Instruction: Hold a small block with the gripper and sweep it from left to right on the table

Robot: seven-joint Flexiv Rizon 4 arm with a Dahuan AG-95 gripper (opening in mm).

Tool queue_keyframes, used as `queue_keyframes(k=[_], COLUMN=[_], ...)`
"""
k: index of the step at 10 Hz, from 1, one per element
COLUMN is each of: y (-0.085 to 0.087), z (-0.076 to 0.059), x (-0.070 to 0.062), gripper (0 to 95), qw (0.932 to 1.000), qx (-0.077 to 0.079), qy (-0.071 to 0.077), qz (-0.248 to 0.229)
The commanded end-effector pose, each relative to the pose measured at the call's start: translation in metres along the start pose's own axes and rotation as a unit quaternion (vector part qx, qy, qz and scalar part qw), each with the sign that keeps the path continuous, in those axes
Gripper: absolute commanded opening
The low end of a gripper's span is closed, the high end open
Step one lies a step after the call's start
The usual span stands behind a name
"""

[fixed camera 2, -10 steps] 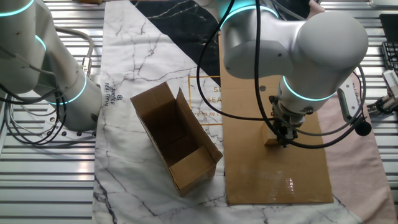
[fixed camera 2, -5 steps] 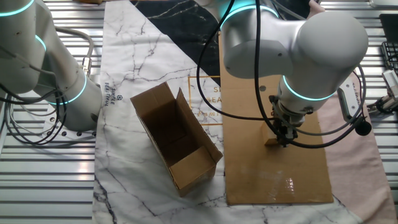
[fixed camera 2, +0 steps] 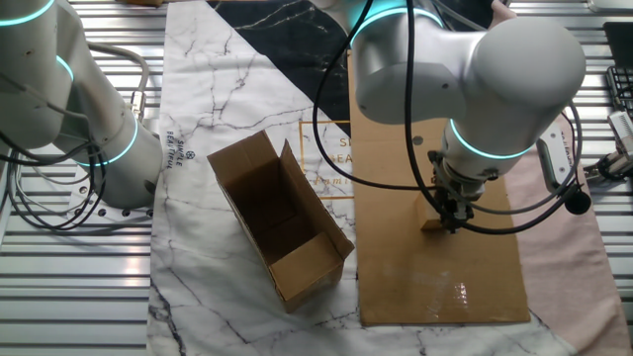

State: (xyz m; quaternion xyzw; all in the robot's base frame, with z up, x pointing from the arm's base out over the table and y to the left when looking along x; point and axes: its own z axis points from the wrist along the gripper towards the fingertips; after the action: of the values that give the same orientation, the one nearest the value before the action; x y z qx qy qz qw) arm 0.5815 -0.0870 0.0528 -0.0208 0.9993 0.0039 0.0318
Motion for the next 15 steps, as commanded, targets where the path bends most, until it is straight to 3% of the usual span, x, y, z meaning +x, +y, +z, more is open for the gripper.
queue_keyframes(k=[1,15], y=[0.0007,0.0058], z=[0.0006,0.0001], x=[-0.0003,-0.0013], gripper=[57.0,57.0], qw=[1.0000,1.0000], qx=[0.001,0.002], qy=[-0.001,-0.001], qz=[0.002,0.007])
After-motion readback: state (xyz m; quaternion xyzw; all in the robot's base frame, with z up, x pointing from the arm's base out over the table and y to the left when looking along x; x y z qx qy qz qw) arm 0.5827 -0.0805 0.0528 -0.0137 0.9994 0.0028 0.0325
